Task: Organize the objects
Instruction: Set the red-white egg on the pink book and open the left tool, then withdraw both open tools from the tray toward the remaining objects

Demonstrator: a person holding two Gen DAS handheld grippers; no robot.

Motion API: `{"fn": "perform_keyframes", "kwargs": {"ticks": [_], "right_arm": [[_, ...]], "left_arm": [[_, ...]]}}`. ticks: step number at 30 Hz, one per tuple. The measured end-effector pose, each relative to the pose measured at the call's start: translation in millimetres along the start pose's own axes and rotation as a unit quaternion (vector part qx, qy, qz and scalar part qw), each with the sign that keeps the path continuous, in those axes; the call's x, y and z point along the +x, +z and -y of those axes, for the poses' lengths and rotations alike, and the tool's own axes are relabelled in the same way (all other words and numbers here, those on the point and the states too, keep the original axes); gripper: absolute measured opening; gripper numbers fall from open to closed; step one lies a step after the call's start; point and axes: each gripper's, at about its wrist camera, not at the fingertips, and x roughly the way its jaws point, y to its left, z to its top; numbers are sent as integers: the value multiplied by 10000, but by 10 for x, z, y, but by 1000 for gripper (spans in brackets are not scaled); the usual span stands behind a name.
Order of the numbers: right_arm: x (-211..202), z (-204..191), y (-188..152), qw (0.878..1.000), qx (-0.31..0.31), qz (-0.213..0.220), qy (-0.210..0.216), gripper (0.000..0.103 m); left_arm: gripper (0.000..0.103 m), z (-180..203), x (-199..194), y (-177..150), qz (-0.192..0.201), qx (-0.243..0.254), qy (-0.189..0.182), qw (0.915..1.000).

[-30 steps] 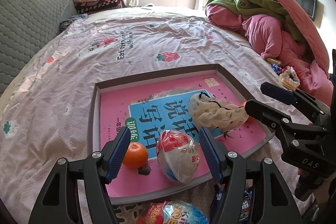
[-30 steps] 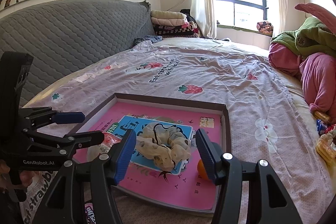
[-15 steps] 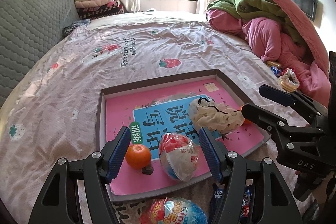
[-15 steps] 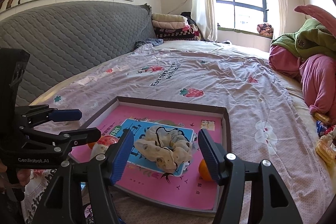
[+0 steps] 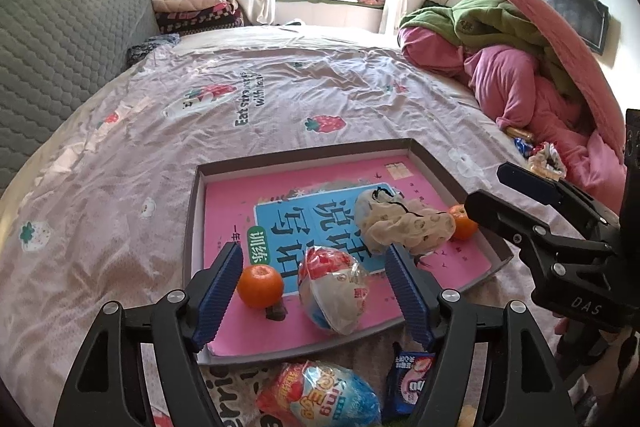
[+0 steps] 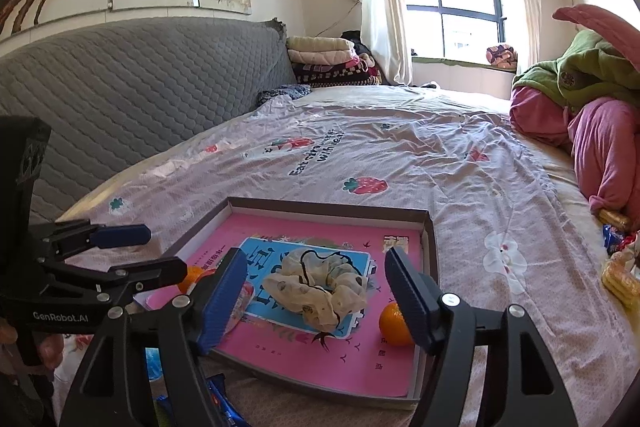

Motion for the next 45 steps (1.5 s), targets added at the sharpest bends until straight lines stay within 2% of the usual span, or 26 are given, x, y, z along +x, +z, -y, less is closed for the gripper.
{"fn": "perform_keyframes", "kwargs": {"ticks": [11,15,25,32,45], "right_arm": [[-95,-40,-3,10000,-20,34,85,73],[-129,-67,7,9999,-59,70,75,73],[-175,-145,-1,9994,43,36,352,73],[-280,-195,-39,9992,30,75,385,73],[-562,-250,-50,9991,-151,270,288,73]], "left_arm": [[77,138,-175,-84,179,88,9,9998],[77,159,-220,-150,210,72,77,9997],[77,138,-323,-270,196,-101,309,9993],[77,142,-462,-330,255,-334,345,9985],[77,273,-689,-353,297,-352,519,9976]]}}
